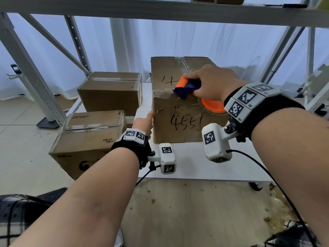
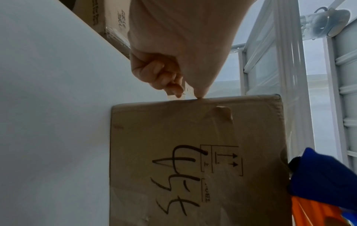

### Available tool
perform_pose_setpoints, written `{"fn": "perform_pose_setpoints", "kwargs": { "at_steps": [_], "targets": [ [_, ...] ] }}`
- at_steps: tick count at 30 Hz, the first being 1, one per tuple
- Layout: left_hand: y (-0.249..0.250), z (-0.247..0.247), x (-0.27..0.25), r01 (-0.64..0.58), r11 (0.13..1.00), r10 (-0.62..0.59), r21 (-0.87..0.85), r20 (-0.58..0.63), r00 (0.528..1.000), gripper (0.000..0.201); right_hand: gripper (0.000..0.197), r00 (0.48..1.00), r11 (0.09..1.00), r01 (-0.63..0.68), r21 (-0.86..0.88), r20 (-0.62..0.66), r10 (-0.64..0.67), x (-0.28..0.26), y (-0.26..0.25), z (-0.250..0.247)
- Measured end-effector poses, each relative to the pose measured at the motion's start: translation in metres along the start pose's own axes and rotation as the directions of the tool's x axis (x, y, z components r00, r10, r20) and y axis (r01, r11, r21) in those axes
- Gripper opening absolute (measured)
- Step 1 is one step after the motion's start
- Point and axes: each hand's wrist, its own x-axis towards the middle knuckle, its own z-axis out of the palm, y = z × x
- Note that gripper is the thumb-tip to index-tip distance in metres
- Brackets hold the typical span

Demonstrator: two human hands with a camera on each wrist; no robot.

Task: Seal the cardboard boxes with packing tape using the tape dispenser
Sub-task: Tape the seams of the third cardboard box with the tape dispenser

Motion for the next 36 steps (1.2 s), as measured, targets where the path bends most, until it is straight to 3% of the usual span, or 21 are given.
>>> {"fn": "perform_pose_setpoints", "kwargs": {
  "at_steps": [3,7,9,11,13,15,18,23,27,30,36],
  "targets": [
    [0.001,-0.001,0.002,0.102,0.994,-0.101,-0.03,0.022,0.995,0.042,0.055,1.0,1.0,0.002,0.006,-0.009,-0.002,-0.001,0.0,-0.001],
    [-0.015,-0.008,0.0,0.203,0.978,-0.207,0.056,0.084,0.975,0.039,0.054,1.0,1.0,0.001,0.007,-0.013,-0.001,-0.001,0.0,0.0],
    [-0.02,-0.009,0.001,0.132,0.988,-0.134,0.086,0.018,0.991,0.034,0.054,1.0,1.0,-0.001,0.006,-0.017,0.001,0.0,0.001,0.0],
    [-0.019,-0.01,0.007,-0.059,0.989,0.069,0.134,-0.074,0.995,0.026,0.054,1.0,1.0,0.0,0.006,-0.016,0.0,0.001,0.001,0.0],
    [-0.006,-0.013,0.008,-0.258,0.961,0.268,0.096,-0.119,0.956,0.014,0.053,1.0,1.0,0.002,0.004,-0.016,-0.002,0.0,0.001,0.0],
    [0.009,-0.014,0.004,-0.376,0.927,0.374,-0.002,-0.101,0.922,0.02,0.052,1.0,1.0,0.003,0.007,-0.015,-0.003,0.0,0.001,-0.001],
    [0.018,-0.011,-0.003,-0.365,0.927,0.369,-0.082,0.041,0.929,0.03,0.053,1.0,1.0,0.0,0.015,-0.014,0.0,-0.001,0.0,-0.001],
    [0.003,-0.018,-0.011,-0.348,0.921,0.31,0.175,0.212,0.927,0.033,0.055,1.0,1.0,-0.006,0.024,-0.018,0.006,-0.002,0.0,0.0],
    [0.014,-0.032,-0.012,-0.516,0.847,0.492,0.126,0.179,0.852,0.029,0.056,1.0,0.999,-0.012,0.037,-0.018,0.013,-0.001,0.001,0.001],
    [0.022,-0.038,-0.011,-0.573,0.811,0.556,0.121,0.144,0.818,0.023,0.056,1.0,0.999,-0.016,0.038,-0.009,0.016,0.0,0.0,0.0],
    [0.009,-0.034,0.0,-0.567,0.729,0.529,0.382,0.21,0.822,0.015,0.055,1.0,0.998,-0.024,0.05,-0.004,0.024,-0.002,-0.002,-0.001]
  ]
}}
